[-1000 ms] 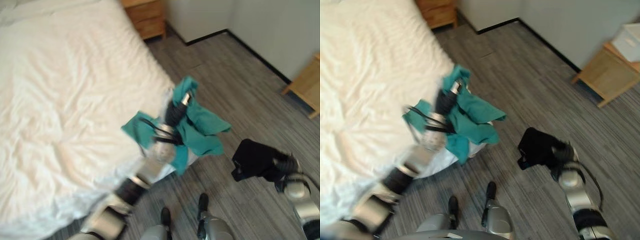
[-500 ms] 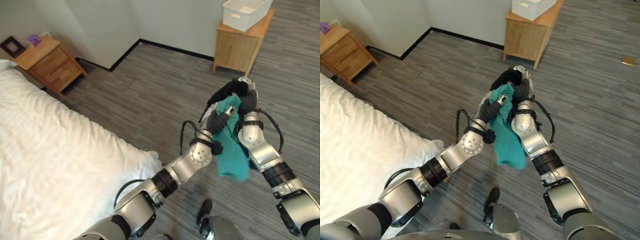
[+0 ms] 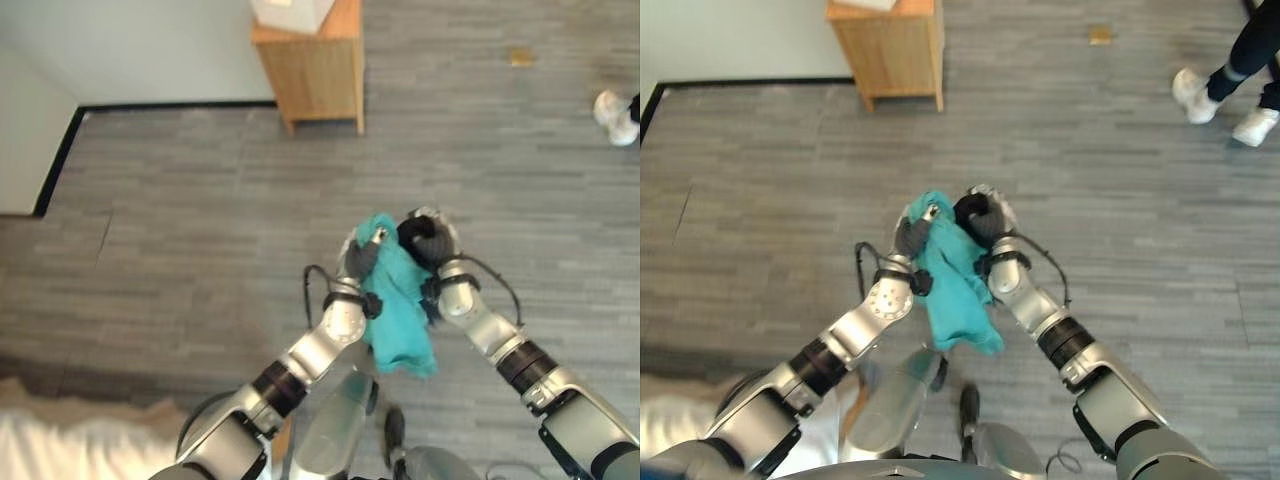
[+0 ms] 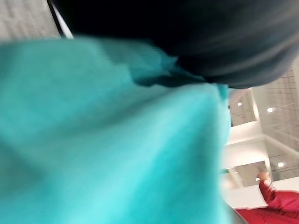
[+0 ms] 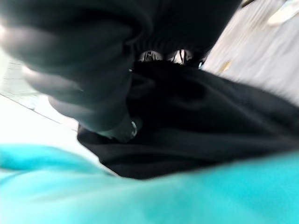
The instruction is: Pick up bed clothes into laundry basket.
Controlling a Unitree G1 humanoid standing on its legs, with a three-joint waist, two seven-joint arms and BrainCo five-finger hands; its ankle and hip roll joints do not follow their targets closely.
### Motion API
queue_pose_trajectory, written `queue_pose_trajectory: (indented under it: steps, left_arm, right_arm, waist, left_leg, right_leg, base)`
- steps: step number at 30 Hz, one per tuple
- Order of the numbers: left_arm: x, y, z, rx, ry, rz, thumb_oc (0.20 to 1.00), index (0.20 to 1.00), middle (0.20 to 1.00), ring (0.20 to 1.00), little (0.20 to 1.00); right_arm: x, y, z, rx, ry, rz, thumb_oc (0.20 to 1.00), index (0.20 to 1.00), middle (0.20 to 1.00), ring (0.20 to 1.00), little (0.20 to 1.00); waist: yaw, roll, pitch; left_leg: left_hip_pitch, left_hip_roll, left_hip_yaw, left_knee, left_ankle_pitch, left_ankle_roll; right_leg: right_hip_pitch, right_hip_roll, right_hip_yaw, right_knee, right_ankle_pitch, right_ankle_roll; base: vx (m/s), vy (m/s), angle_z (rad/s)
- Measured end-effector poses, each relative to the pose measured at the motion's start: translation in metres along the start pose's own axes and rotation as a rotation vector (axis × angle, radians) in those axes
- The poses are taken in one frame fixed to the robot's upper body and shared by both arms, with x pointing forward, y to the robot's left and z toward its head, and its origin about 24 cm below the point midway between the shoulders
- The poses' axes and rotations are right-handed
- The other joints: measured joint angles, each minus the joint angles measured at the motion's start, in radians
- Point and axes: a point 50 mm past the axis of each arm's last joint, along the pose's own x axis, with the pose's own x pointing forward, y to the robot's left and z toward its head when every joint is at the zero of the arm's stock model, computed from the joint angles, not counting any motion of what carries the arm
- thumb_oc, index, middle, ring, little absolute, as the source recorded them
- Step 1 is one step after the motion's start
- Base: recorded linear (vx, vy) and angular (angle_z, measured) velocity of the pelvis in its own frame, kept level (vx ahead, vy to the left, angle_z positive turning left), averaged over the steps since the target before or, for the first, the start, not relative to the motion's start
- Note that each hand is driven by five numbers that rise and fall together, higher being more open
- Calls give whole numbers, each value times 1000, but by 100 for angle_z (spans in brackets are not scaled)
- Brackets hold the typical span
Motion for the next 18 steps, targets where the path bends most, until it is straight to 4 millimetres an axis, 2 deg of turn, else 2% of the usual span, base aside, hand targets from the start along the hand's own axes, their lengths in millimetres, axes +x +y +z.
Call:
queue_pose_trajectory:
  steps: [1,2,3,4,5,6,7,8,9,10,11,12,13,14,15,16,17,18]
  left_arm:
    - [5,-1,9,-8,-31,4,200,200,200,200,200]
    - [14,0,17,-13,-54,14,200,200,200,200,200]
    - [20,-2,23,-13,-71,10,200,200,200,200,200]
    - [24,-4,28,-13,-86,6,200,200,200,200,200]
    - [31,-11,38,-19,-106,-1,200,200,200,200,200]
    - [34,-16,42,-19,-115,-10,200,200,200,200,200]
    - [35,-18,45,-24,-121,-12,200,200,200,200,200]
    - [35,-18,46,-30,-127,-10,200,200,200,200,200]
    - [36,-16,48,-27,-144,-3,200,200,200,200,200]
    - [36,-14,48,-27,-145,0,200,200,200,200,200]
    - [36,-4,42,-38,-121,39,200,200,200,200,200]
    - [37,-1,40,-37,-108,55,200,200,200,200,200]
    - [40,7,38,-41,-96,86,200,200,200,200,200]
    - [41,8,36,-40,-86,94,200,200,200,200,200]
    - [41,11,31,-36,-66,106,200,200,200,200,200]
    - [40,13,19,-4,-27,108,200,200,200,200,200]
    - [32,2,5,-7,43,77,200,200,200,200,200]
    - [24,-2,7,-33,26,61,200,200,200,200,200]
  right_arm:
    - [7,-2,8,-3,-26,-4,200,200,200,200,200]
    - [14,-5,15,-5,-49,-16,200,200,200,200,200]
    - [17,-7,19,-23,-64,-23,200,200,200,200,200]
    - [19,-10,21,-38,-72,-34,200,200,200,200,200]
    - [22,-16,19,-50,-62,-55,200,200,200,200,200]
    - [22,-19,16,-63,-52,-60,200,200,200,200,200]
    - [23,-19,13,-75,-41,-60,200,200,200,200,200]
    - [23,-19,13,-77,-40,-57,200,200,200,200,200]
    - [24,-18,16,-63,-47,-64,200,200,200,200,200]
    - [23,-19,13,-54,-36,-76,200,200,200,200,200]
    - [22,-18,14,-54,-44,-73,200,200,200,200,200]
    - [23,-21,13,-80,-46,-75,200,200,200,200,200]
    - [23,-27,10,-102,-42,-89,200,200,200,200,200]
    - [22,-28,5,-112,-24,-89,200,200,200,200,200]
    - [19,-25,-1,-124,2,-73,200,200,200,200,200]
    - [11,-17,-10,-137,34,-42,200,200,200,200,200]
    - [-1,-16,-33,-215,98,1,200,200,200,200,200]
    - [-8,-16,-40,-221,125,1,200,200,200,200,200]
  waist:
    - [-27,3,9]
    - [-51,10,33]
    - [-78,24,51]
    - [-92,34,63]
    - [-109,64,85]
    - [-128,81,96]
    - [-134,63,104]
    - [-132,25,114]
    - [-178,-1,99]
    - [-199,-58,81]
    - [-184,-106,46]
    - [-196,-92,49]
    - [-211,-40,52]
    - [-209,-24,52]
    - [-204,-15,55]
    - [-207,-26,56]
    - [-212,34,49]
    - [-212,48,25]
  left_leg:
    - [13,-12,-6,-1,-3,28]
    - [36,-17,-7,-3,-5,41]
    - [65,-17,-15,-7,-13,51]
    - [94,-9,-16,-21,-19,51]
    - [168,7,-65,-47,-56,0]
    - [207,29,-82,-48,-100,-98]
    - [218,21,-68,-7,-140,-189]
    - [215,19,-43,62,-232,-234]
    - [185,16,47,194,-327,-40]
    - [211,-35,54,187,-352,49]
    - [224,-70,56,167,-348,33]
    - [247,-71,44,154,-354,23]
    - [291,-55,14,104,-366,5]
    - [316,-53,20,90,-366,4]
    - [365,-67,38,92,-375,-10]
    - [447,-110,37,129,-388,-45]
    - [528,-82,6,207,-474,-85]
    - [467,-18,1,312,-501,-113]
  right_leg:
    - [-129,-10,-33,273,16,62]
    - [-299,-33,-71,591,70,130]
    - [-389,-54,-104,697,74,133]
    - [-459,-73,-125,717,75,130]
    - [-568,-65,-155,619,70,95]
    - [-580,-23,-152,442,104,56]
    - [-579,-4,-142,296,153,36]
    - [-583,-11,-146,221,200,17]
    - [-568,-48,-164,99,255,54]
    - [-576,-81,-166,-1,284,77]
    - [-622,-100,-181,-66,312,45]
    - [-607,-80,-207,-200,345,4]
    - [-623,-33,-335,-334,376,-27]
    - [-629,-9,-388,-373,391,-48]
    - [-621,33,-407,-372,447,-106]
    - [-538,33,-349,-357,508,-204]
    - [-443,51,-280,-276,599,-269]
    - [-425,48,-269,-261,570,-257]
  base:
    - [338,213,16]
    - [173,163,24]
    - [223,105,14]
    - [262,29,5]
    - [345,-31,11]
    - [426,-94,30]
    - [315,-84,39]
    - [518,-146,78]
    - [362,-95,110]
    - [662,-188,112]
    - [475,-146,71]
    - [599,-185,42]
    - [482,-158,38]
    - [478,-147,9]
    - [502,-178,4]
    - [528,-184,21]
    - [496,-192,52]
    - [423,-187,54]
